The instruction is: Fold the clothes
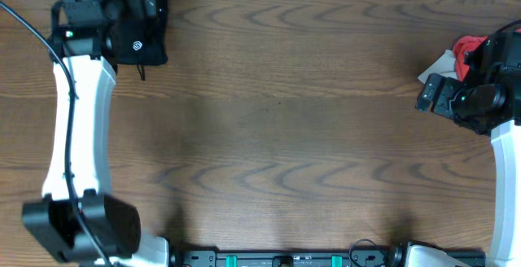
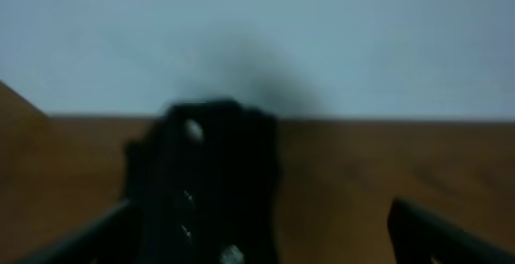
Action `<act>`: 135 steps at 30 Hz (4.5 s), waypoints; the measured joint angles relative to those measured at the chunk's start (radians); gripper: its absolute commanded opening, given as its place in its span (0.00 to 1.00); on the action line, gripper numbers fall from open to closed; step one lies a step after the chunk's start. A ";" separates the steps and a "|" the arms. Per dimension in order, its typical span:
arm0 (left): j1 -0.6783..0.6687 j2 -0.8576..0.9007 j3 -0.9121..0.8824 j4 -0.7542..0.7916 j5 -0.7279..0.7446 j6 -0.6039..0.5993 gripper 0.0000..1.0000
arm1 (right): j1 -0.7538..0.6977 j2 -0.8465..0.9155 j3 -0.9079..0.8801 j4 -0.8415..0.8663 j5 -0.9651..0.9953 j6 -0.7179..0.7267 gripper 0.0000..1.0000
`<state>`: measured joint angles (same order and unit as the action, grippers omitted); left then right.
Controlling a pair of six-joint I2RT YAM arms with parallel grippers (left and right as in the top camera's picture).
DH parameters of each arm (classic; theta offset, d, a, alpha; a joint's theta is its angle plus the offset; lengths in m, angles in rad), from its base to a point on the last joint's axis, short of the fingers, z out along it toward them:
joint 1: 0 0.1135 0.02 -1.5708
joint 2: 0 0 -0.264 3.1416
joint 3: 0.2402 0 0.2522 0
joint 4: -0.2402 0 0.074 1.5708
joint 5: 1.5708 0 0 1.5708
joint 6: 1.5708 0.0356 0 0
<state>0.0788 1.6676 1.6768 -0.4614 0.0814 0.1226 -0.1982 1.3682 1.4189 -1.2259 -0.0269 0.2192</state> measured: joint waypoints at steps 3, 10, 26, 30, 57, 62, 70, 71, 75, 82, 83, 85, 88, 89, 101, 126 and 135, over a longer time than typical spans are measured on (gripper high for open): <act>-0.045 -0.073 0.000 -0.111 0.033 -0.033 0.98 | 0.000 0.000 0.000 -0.011 -0.001 0.000 0.99; -0.132 -0.216 0.001 -0.355 0.157 -0.086 0.98 | 0.000 0.000 0.000 -0.046 -0.003 0.023 0.99; -0.253 -0.180 -0.001 -0.821 0.212 -0.101 0.98 | 0.000 0.000 -0.001 0.035 0.029 0.077 0.99; -0.259 -0.179 -0.020 -0.846 0.212 -0.101 0.98 | 0.000 0.000 -0.001 0.033 0.035 0.077 0.99; -0.259 -0.177 -0.131 -0.855 0.212 -0.101 0.98 | 0.000 0.000 -0.001 0.003 0.042 0.076 0.99; -0.259 -0.177 -0.131 -0.851 0.212 -0.101 0.98 | 0.000 0.000 -0.001 0.002 0.042 0.076 0.99; -0.259 -0.177 -0.131 -0.851 0.212 -0.101 0.98 | 0.000 0.000 -0.001 0.003 0.042 0.076 0.99; -0.259 -0.177 -0.131 -0.851 0.212 -0.101 0.98 | 0.000 0.000 -0.001 0.002 0.042 0.076 0.99; -0.259 -0.177 -0.131 -0.851 0.212 -0.101 0.98 | 0.000 0.000 -0.001 0.003 0.042 0.076 0.99; -0.259 -0.177 -0.131 -0.851 0.212 -0.101 0.98 | 0.000 0.000 -0.001 0.003 0.042 0.076 0.99; -0.259 -0.177 -0.131 -0.851 0.212 -0.101 0.98 | 0.000 0.000 -0.001 0.003 0.042 0.076 0.99; -0.259 -0.177 -0.131 -0.851 0.212 -0.101 0.98 | 0.000 0.000 -0.001 0.003 0.042 0.076 0.99; -0.259 -0.177 -0.131 -0.851 0.212 -0.101 0.98 | 0.000 0.000 -0.001 0.002 0.042 0.076 0.99; -0.259 -0.177 -0.131 -0.851 0.212 -0.101 0.98 | 0.000 0.000 -0.001 0.003 0.042 0.076 0.99; -0.259 -0.177 -0.131 -0.851 0.212 -0.101 0.98 | 0.000 -0.123 -0.001 -0.025 0.042 0.076 0.99; -0.259 -0.177 -0.133 -0.851 0.212 -0.101 0.98 | 0.051 -0.821 -0.813 0.803 -0.102 0.076 0.99; -0.259 -0.177 -0.133 -0.851 0.212 -0.101 0.98 | 0.051 -1.045 -0.983 0.890 -0.158 0.114 0.99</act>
<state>-0.1806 1.4906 1.5440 -1.3125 0.2935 0.0216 -0.1471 0.3233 0.4355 -0.3359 -0.1852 0.3332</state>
